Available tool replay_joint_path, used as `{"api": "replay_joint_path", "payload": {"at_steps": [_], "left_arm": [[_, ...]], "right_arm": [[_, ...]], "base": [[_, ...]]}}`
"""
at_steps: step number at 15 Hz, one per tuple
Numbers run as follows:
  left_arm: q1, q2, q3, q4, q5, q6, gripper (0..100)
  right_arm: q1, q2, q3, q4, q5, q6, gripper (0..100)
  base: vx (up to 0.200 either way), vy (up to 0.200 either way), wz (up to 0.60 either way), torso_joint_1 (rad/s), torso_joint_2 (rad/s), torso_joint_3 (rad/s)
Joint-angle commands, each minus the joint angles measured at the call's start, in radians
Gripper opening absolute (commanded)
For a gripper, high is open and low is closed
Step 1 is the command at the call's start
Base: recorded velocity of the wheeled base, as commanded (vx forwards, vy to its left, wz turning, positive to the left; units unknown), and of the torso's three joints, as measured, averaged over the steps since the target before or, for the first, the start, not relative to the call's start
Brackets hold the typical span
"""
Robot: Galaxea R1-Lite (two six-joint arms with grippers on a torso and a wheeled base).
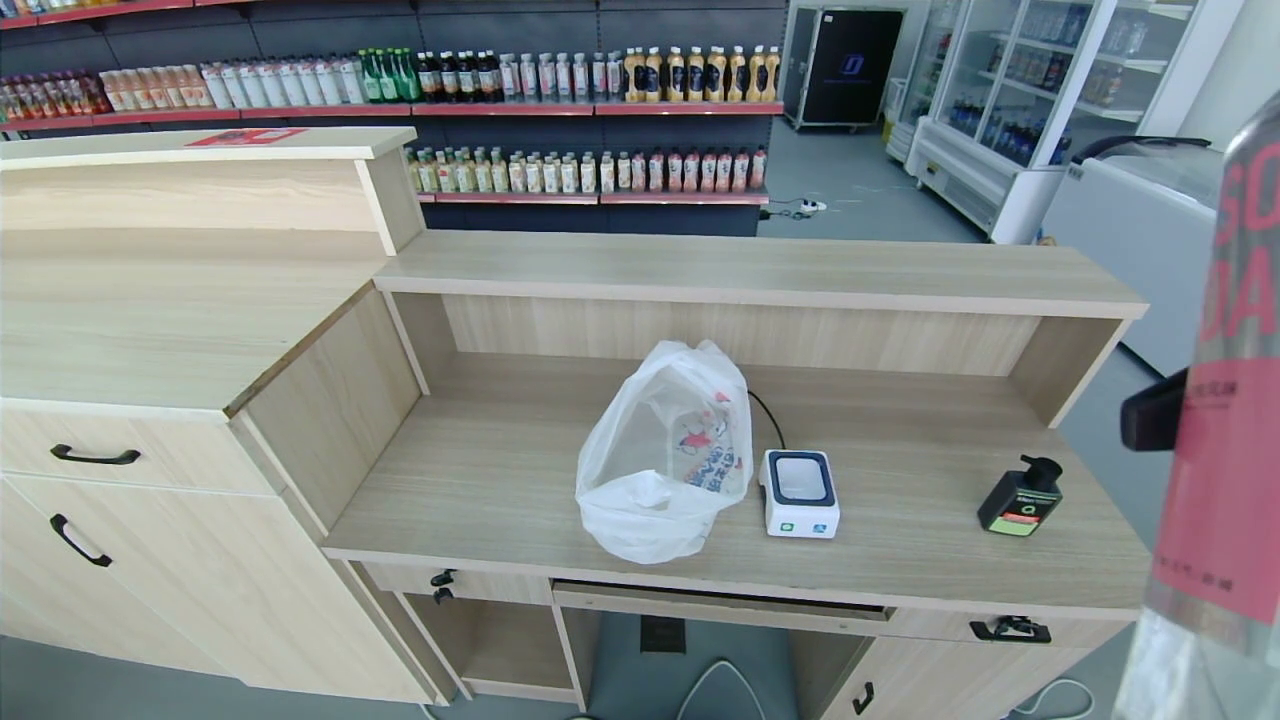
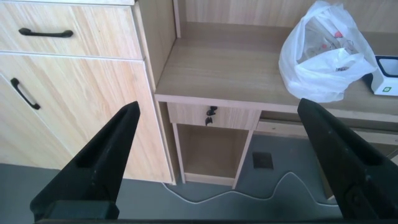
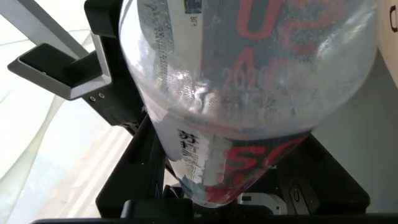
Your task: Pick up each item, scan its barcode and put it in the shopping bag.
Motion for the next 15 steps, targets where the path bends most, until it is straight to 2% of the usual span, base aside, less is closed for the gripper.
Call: {"api": "replay_joint_path", "payload": {"at_steps": [1,7,9,10,12,13,14,15], "left_arm": [[0.0,0.0,0.0,0.0,0.0,0.0,100],[0.0,0.0,0.0,0.0,0.0,0.0,100],[0.0,0.0,0.0,0.0,0.0,0.0,100],[0.0,0.0,0.0,0.0,0.0,0.0,100],[0.0,0.0,0.0,0.0,0.0,0.0,100],[0.0,0.0,0.0,0.0,0.0,0.0,100],[0.0,0.0,0.0,0.0,0.0,0.0,100],[0.0,0.0,0.0,0.0,0.0,0.0,100]], "right_arm": [[0.001,0.016,-0.002,0.0,0.001,0.0,0],[0.004,0.016,-0.005,0.0,0.001,0.002,0],[-0.036,0.017,-0.012,0.0,-0.001,-0.023,0],[-0.088,0.031,-0.015,0.0,-0.001,-0.066,0],[-0.327,0.069,0.006,0.001,-0.002,-0.199,0],[-0.415,0.082,0.008,0.001,-0.004,-0.218,0],[-0.461,0.089,0.003,0.001,-0.004,-0.221,0],[-0.613,0.119,-0.015,0.001,-0.004,-0.236,0]], "base": [[0.0,0.0,0.0,0.0,0.0,0.0],[0.0,0.0,0.0,0.0,0.0,0.0],[0.0,0.0,0.0,0.0,0.0,0.0],[0.0,0.0,0.0,0.0,0.0,0.0],[0.0,0.0,0.0,0.0,0.0,0.0],[0.0,0.0,0.0,0.0,0.0,0.0],[0.0,0.0,0.0,0.0,0.0,0.0],[0.0,0.0,0.0,0.0,0.0,0.0]]}}
